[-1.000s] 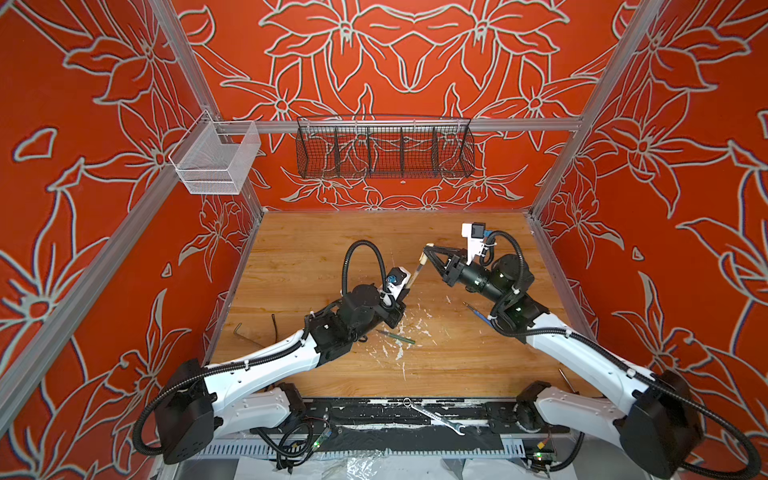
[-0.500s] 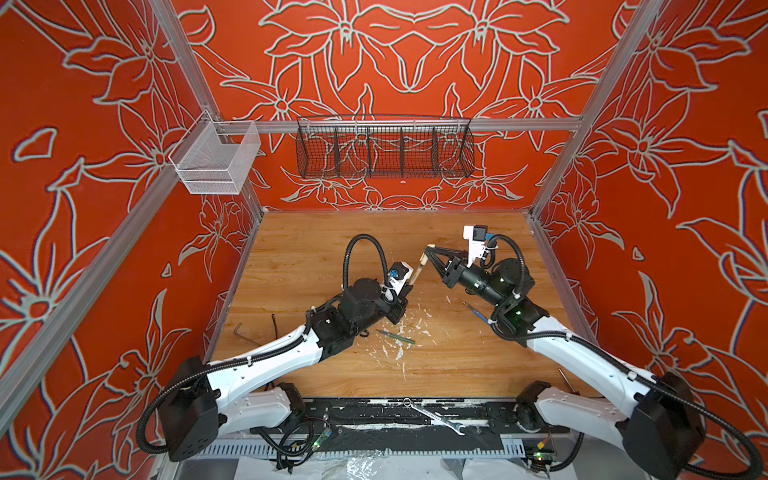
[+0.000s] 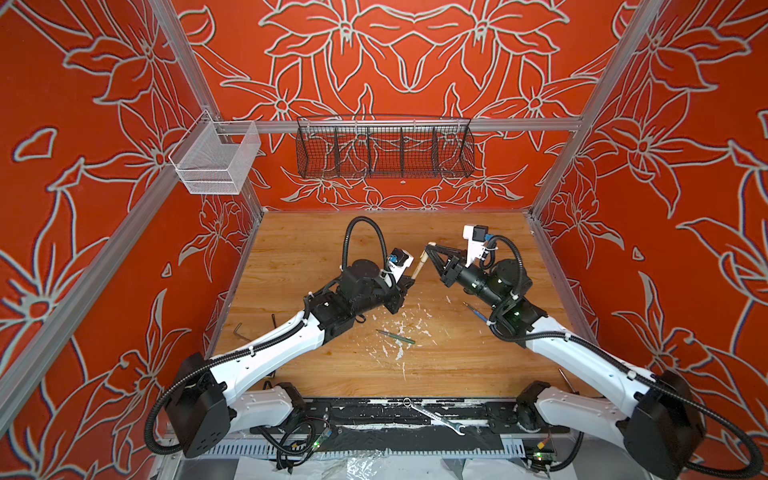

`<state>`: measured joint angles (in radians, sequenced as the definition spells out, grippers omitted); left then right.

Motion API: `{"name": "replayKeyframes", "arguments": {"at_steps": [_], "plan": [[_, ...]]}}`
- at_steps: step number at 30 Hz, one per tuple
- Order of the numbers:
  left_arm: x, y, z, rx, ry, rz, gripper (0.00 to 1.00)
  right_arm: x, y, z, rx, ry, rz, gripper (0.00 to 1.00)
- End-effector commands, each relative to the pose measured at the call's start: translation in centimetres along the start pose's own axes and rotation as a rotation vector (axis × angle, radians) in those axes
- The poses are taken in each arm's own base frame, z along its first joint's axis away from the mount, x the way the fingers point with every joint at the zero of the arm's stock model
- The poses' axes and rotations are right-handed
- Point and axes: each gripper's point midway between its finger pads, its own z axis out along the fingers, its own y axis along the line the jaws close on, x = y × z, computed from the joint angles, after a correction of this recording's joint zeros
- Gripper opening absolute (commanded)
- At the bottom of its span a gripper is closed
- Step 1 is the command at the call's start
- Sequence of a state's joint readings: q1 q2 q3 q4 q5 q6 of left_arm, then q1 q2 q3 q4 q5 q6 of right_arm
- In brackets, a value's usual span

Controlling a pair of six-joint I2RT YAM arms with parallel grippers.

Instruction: Insert the pens into the pen caps

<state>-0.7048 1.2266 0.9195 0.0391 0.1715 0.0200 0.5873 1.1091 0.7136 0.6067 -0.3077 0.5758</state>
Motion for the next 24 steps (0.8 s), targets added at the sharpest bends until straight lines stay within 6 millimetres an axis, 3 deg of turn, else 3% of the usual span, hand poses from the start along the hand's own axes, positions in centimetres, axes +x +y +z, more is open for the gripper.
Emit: {"name": "replayKeyframes", "arguments": {"at_steps": [1, 14, 24], "plan": [[-7.4, 2.1, -1.3, -0.011, -0.223, -0.048, 0.00, 4.8, -0.1, 0.2, -0.011, 0.160, 0.054, 0.00], [-13.8, 3.9, -1.0, 0.134, -0.348, -0.029, 0.00, 9.0, -2.0, 1.4, 0.014, 0.240, 0.245, 0.00], [-16.5, 5.9, -1.4, 0.134, -0.400, -0.040, 0.00, 11.6, -2.8, 1.1, 0.096, 0.373, 0.224, 0.00]]}}
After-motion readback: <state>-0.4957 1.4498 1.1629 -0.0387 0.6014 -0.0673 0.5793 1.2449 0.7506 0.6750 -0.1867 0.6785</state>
